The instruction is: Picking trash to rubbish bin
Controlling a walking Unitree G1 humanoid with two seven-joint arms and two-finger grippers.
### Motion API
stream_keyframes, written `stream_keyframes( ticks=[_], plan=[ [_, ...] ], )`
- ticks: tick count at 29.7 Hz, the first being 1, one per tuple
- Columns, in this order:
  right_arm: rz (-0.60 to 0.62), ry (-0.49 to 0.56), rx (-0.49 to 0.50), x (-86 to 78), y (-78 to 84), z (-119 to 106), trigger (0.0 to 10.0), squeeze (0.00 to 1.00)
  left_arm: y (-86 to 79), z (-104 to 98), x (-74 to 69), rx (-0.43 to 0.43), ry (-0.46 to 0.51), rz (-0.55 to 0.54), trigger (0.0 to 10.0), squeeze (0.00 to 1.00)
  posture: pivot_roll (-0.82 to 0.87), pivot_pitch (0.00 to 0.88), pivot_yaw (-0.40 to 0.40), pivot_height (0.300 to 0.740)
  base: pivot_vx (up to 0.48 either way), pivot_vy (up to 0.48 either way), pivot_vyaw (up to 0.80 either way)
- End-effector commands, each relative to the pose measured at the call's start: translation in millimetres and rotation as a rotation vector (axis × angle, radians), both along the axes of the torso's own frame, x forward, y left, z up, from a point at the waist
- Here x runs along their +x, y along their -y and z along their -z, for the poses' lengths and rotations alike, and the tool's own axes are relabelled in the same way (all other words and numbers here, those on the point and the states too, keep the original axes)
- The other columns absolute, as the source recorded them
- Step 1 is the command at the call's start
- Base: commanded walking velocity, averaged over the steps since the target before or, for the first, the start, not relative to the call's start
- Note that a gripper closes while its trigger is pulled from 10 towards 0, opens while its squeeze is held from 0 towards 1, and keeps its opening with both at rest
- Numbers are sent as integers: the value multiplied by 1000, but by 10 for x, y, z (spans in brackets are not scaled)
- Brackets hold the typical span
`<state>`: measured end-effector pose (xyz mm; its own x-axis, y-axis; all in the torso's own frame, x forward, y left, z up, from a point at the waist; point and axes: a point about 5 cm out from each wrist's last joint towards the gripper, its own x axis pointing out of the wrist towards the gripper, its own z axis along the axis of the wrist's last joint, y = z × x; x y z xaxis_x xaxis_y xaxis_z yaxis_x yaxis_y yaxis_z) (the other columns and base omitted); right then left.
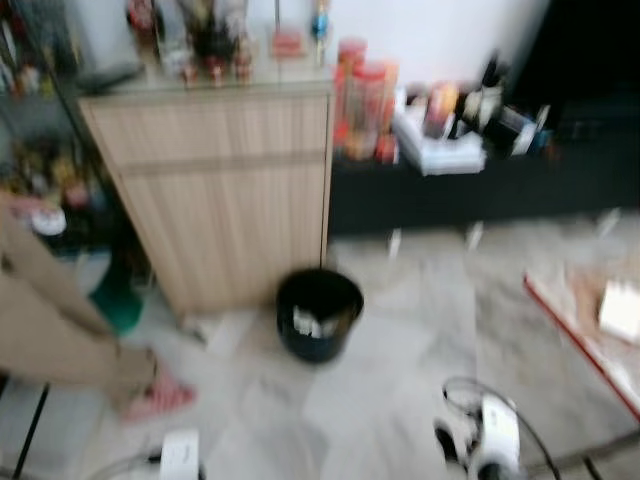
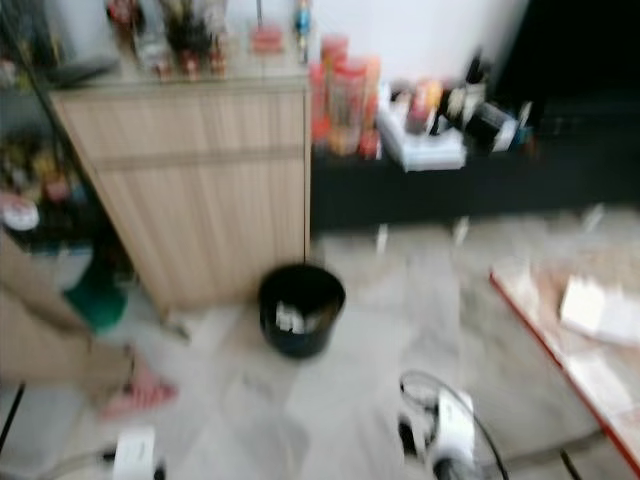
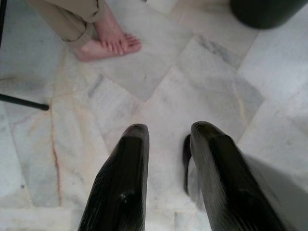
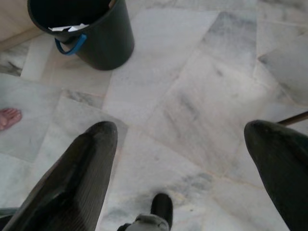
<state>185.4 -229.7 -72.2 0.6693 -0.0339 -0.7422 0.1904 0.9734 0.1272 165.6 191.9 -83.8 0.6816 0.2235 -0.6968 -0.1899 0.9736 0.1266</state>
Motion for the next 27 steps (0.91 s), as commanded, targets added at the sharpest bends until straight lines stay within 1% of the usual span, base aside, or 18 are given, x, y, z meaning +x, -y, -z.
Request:
stream_keyframes(
  ticks=[1,3,4,7,15,23,27],
  plan=[
    [8,20,5,49,-4,-26,10000,0,-19,-9,19,11,0,21,10000,0,-4,17,-64,740,0,0,0],
    [8,20,5,49,-4,-26,10000,0,-19,-9,19,11,-1,21,10000,0,-4,17,-64,740,0,0,0],
    [6,22,5,53,-7,-28,10000,0,-19,-1,2,10,-7,24,10000,0,-4,2,-64,740,0,0,0],
    [2,34,6,73,-19,-38,10000,0,-22,34,-72,9,-34,27,10000,0,-3,0,-60,740,0,0,0],
    [6,31,12,69,-59,-25,10000,0,-34,56,-123,10,-55,18,10000,0,0,0,-62,740,0,0,0],
    [-10,20,12,64,-103,-11,10000,0,-37,53,-119,9,-51,6,10000,0,11,10,-67,740,0,0,-800],
    [-7,19,12,66,-116,-8,10000,0,-33,63,-141,8,-57,5,10000,0,11,10,-67,740,0,0,-800]
  ],
)
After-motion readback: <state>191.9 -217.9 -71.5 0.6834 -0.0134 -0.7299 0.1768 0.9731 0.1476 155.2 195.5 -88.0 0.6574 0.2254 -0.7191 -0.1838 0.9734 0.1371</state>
